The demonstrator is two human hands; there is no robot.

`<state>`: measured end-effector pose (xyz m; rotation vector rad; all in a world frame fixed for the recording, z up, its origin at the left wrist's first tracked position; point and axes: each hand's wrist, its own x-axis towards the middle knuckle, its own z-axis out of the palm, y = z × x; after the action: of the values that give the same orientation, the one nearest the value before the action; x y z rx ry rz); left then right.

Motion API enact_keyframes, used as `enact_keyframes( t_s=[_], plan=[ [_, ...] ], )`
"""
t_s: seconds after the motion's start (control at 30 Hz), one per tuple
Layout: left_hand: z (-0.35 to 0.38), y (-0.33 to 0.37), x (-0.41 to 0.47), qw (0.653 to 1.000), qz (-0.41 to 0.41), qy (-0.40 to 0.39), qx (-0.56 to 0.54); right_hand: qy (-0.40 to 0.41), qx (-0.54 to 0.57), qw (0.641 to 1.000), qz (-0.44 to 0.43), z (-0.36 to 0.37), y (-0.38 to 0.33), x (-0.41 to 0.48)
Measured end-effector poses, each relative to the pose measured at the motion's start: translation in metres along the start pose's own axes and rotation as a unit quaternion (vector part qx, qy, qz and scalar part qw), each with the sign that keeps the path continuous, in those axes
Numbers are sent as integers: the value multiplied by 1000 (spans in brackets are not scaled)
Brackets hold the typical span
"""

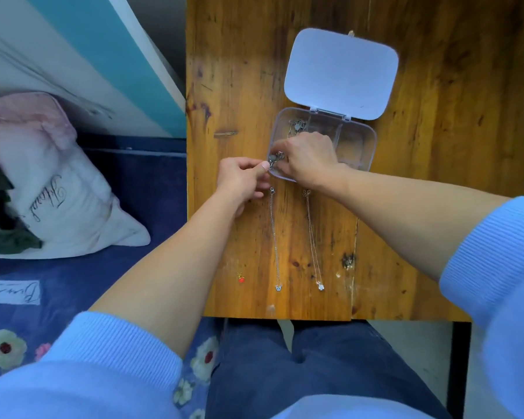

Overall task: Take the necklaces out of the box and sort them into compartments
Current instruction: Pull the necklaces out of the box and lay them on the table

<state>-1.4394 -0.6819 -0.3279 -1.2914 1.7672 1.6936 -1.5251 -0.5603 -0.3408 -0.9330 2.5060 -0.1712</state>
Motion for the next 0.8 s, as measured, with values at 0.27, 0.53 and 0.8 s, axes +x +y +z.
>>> enact_keyframes(
  t_s=[0.27, 0.53, 0.8],
  plan=[
    [-2, -1, -2, 1000, -12, -17, -21, 6, -14, 1000, 5, -2, -1, -1],
    [-3, 2, -2, 999, -14, -30, -16, 6, 149, 986, 72, -14, 9, -19],
    [1, 36, 5, 974, 150, 70, 157, 86, 561, 785, 251, -28, 32, -90]
  ],
)
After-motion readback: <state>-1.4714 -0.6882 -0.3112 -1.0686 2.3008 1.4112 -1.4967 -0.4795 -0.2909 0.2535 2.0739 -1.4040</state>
